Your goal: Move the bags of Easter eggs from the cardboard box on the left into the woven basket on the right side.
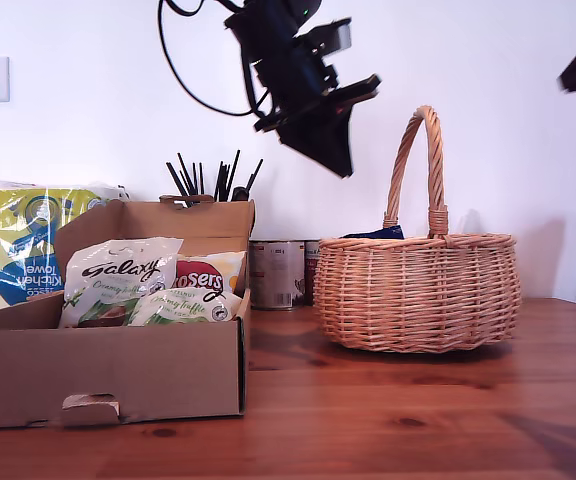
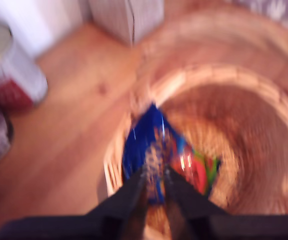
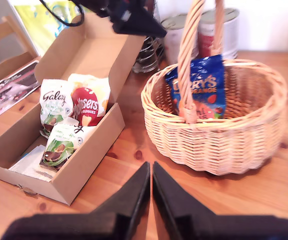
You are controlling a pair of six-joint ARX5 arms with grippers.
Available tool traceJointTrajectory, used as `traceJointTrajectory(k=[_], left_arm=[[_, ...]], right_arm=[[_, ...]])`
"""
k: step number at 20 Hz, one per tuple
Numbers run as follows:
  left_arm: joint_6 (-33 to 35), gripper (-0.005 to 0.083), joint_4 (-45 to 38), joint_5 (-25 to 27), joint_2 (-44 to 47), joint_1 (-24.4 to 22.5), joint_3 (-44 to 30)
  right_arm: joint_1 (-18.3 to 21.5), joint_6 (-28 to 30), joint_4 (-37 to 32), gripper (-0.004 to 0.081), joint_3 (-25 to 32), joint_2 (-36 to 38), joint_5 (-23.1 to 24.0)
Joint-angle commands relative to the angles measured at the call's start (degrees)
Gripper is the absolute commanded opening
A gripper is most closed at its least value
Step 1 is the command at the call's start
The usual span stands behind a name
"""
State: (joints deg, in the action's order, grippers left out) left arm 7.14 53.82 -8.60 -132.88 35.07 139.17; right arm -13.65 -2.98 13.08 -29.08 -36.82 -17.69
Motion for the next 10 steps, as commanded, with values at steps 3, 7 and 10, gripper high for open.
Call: traceJointTrajectory(k=[3,7,10], left_arm=[[0.63,-0.002,1.51,-1.95,3.08,-1.7,-0.17],[0.92,-0.002,3.67,-6.51,5.97,-2.67,-0.17],[2.56,-0.002,5.33,-8.11,7.08,-2.84,-0.2]], right_arm=[[-0.22,-0.22,-6.21,0.0002,-2.8,-8.61,0.55],[-0.22,0.72,-10.73,0.0207,-9.53,-17.31,0.85],[-0.22,3.63,-10.71,0.0369,-15.67,-23.8,3.98]])
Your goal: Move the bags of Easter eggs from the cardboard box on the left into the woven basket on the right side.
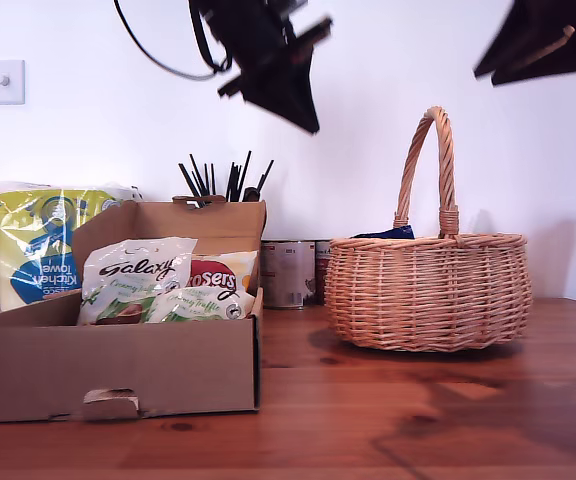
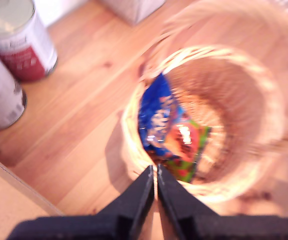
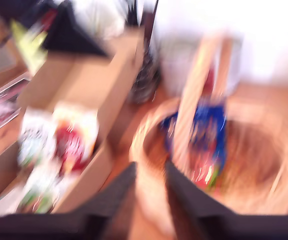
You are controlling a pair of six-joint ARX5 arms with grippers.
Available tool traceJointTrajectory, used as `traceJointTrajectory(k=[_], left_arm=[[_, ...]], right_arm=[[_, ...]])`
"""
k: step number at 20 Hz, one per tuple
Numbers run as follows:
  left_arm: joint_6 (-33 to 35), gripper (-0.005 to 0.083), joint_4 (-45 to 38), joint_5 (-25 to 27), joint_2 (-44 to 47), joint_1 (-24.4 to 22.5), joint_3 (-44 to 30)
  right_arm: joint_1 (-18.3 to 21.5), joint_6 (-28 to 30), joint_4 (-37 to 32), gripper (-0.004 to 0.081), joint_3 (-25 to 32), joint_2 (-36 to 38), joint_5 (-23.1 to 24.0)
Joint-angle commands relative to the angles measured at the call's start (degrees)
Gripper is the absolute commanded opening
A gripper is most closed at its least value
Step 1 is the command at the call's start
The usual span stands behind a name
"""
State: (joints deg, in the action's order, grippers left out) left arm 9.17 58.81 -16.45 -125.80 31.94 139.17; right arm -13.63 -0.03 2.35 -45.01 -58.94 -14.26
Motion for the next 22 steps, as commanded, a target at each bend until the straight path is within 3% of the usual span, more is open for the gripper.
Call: traceJointTrajectory(k=[1,4,8,15,22], left_arm=[[1.25,-0.002,0.79,-0.7,0.26,0.28,-0.2],[2.47,-0.002,1.33,-3.37,1.14,-0.13,-0.2],[2.73,-0.002,-4.24,-4.46,2.16,-1.53,-0.2],[4.83,-0.002,5.68,-6.08,2.16,-0.5,-0.83],[6.75,-0.002,4.76,-7.43,4.87,4.33,-11.47]], right_arm=[[-0.24,1.33,0.04,0.0391,-1.53,-3.52,0.72],[-0.24,2.03,0.28,0.0411,-5.75,-8.96,0.83],[-0.2,2.43,0.31,0.0411,-7.61,-11.37,1.4],[-0.24,3.1,0.39,0.0411,-7.93,-11.67,2.86],[-0.24,3.1,1.33,0.0411,-7.93,-11.65,2.89]])
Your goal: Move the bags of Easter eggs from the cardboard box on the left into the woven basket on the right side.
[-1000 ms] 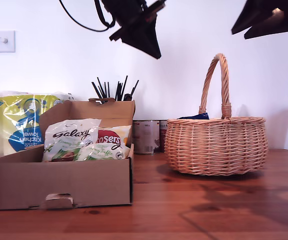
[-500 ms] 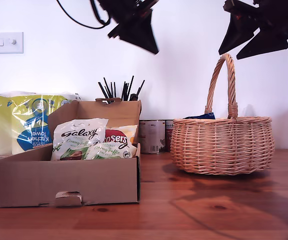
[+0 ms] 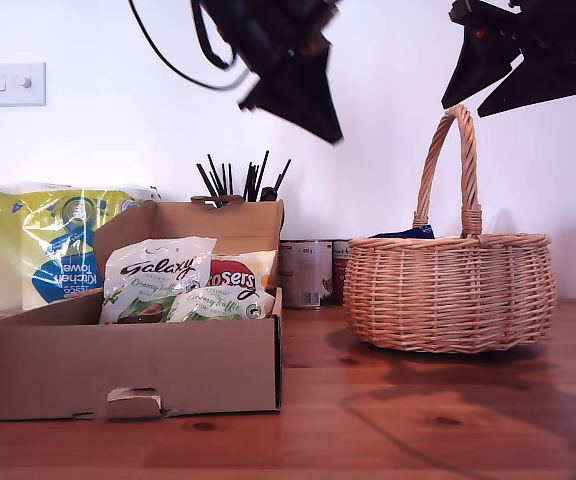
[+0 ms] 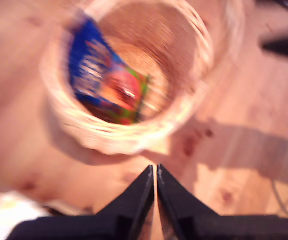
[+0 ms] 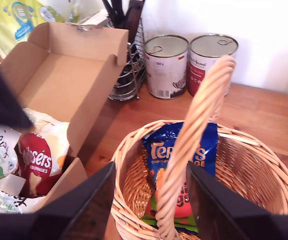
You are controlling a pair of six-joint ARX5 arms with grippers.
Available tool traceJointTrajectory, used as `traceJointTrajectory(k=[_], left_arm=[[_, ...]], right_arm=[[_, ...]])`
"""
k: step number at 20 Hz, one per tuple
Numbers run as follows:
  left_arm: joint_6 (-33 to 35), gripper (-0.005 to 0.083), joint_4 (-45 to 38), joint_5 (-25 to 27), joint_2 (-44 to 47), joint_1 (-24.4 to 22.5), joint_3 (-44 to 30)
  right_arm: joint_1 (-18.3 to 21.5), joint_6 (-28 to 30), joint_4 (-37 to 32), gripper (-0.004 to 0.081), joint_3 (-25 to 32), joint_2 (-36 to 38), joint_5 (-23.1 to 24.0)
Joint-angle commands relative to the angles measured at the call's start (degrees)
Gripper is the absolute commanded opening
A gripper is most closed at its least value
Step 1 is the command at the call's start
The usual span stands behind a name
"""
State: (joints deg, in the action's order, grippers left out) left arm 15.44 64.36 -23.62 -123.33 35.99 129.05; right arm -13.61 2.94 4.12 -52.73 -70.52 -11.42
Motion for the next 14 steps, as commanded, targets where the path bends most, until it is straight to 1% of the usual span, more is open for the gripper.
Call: traceJointTrajectory(k=[1,3,6,8,11,14], left_arm=[[0.48,-0.002,-2.56,-0.31,4.17,0.55,-4.17],[0.48,-0.002,-7.17,-0.35,8.59,0.22,-12.37],[-0.33,-0.002,-16.28,-0.94,17.05,-1.86,-28.22],[-1.97,-0.002,-24.37,-1.46,24.11,-2.36,-39.8],[-4.15,-0.002,-36.74,-1.36,34.93,-2.32,-55.45],[-7.02,-0.002,-48.28,0.66,44.65,-2.23,-69.42]], right_arm=[[-0.26,0.11,-0.79,0.0411,-0.22,-0.09,0.22],[-0.26,0.11,-1.79,0.0411,-0.22,-0.09,1.4],[-0.24,-0.11,-2.12,0.0411,-0.22,-0.26,3.37],[-0.26,-0.42,-2.75,0.0411,-0.22,-0.46,4.39],[-0.26,-0.59,-5.27,0.0447,-0.24,-1.88,4.37],[-0.26,-1.51,-8.28,0.0447,-0.59,-5.2,4.42]])
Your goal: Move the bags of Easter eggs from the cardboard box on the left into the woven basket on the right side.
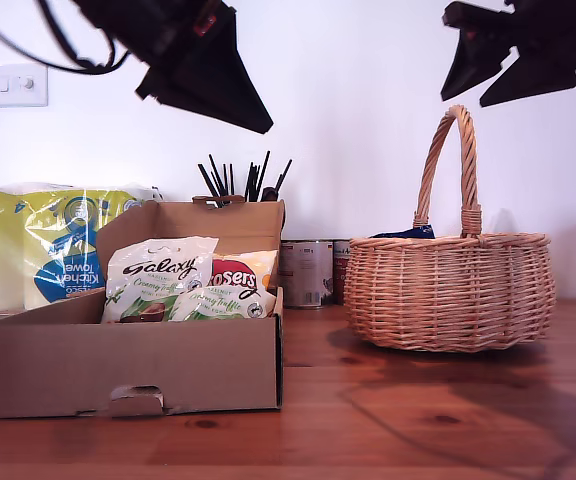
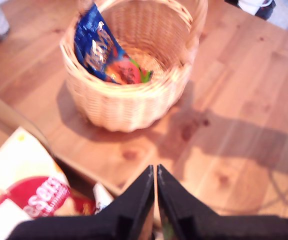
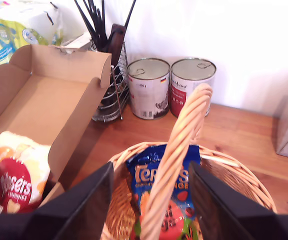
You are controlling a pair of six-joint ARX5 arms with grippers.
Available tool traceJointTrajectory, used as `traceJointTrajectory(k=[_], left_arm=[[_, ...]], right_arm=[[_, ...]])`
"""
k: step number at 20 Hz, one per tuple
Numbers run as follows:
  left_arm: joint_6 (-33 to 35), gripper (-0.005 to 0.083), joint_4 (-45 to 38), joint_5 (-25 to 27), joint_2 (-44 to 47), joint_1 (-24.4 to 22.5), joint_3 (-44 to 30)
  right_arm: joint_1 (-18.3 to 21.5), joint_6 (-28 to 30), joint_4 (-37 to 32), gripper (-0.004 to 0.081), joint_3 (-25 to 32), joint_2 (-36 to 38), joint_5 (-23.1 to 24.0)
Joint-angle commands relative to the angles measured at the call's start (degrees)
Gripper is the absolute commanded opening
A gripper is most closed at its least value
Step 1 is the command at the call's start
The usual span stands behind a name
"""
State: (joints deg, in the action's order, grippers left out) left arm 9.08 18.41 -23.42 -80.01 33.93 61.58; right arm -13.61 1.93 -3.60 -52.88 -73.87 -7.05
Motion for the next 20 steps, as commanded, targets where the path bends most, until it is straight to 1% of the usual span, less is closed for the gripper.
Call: traceJointTrajectory(k=[1,3,4,5,6,7,8,9,10,12,16,20], left_arm=[[-1.46,-0.002,-5.38,0.96,4.55,-0.17,-6.43],[-2.25,-0.002,-9.05,1.88,10.14,-0.17,-13.6],[-2.82,-0.002,-10.01,1.92,12.72,-0.17,-16.55],[-3.37,-0.002,-10.36,1.88,14.82,-0.17,-18.67],[-3.58,-0.002,-10.38,1.95,16.63,-0.17,-20.2],[-3.93,-0.002,-10.16,2.21,18.01,-0.17,-21.14],[-4.63,-0.002,-9.73,2.34,18.86,-0.17,-21.31],[-4.76,-0.002,-9.46,2.32,19.43,-0.17,-21.31],[-4.76,-0.002,-9.51,2.34,19.71,-0.17,-21.31],[-4.74,-0.002,-9.44,2.32,19.71,-0.17,-21.31],[-4.59,-0.002,-10.12,2.29,19.69,-0.17,-21.31],[-4.59,-0.002,-11.3,2.27,19.69,-0.17,-21.31]], right_arm=[[-0.26,-0.61,-0.94,0.0446,-0.85,-3.32,0.11],[-0.11,-0.59,-2.14,0.0443,-1.81,-5.99,-0.04],[-0.11,-0.57,-2.16,0.0422,-2.47,-7.1,-0.35],[-0.11,-0.59,-2.1,0.0371,-3.1,-7.91,-0.5],[-0.11,-0.57,-1.88,0.0289,-3.48,-8.15,-0.76],[-0.15,-0.59,-1.6,0.0179,-3.78,-8.15,-1.84],[-0.22,-0.59,-0.98,0.0089,-4.26,-7.93,-2.16],[-0.26,-0.57,-0.11,0.0024,-4.85,-7.54,-2.27],[-0.33,-0.57,0.98,-0.0017,-5.6,-7.19,-2.69],[-0.57,-0.57,3.91,-0.0013,-7.26,-5.86,-2.89],[-1.01,0.07,13.44,-0.0013,-10.75,-1.99,-2.89],[-0.98,0.04,20.13,-0.0013,-11.69,0.98,-2.91]])
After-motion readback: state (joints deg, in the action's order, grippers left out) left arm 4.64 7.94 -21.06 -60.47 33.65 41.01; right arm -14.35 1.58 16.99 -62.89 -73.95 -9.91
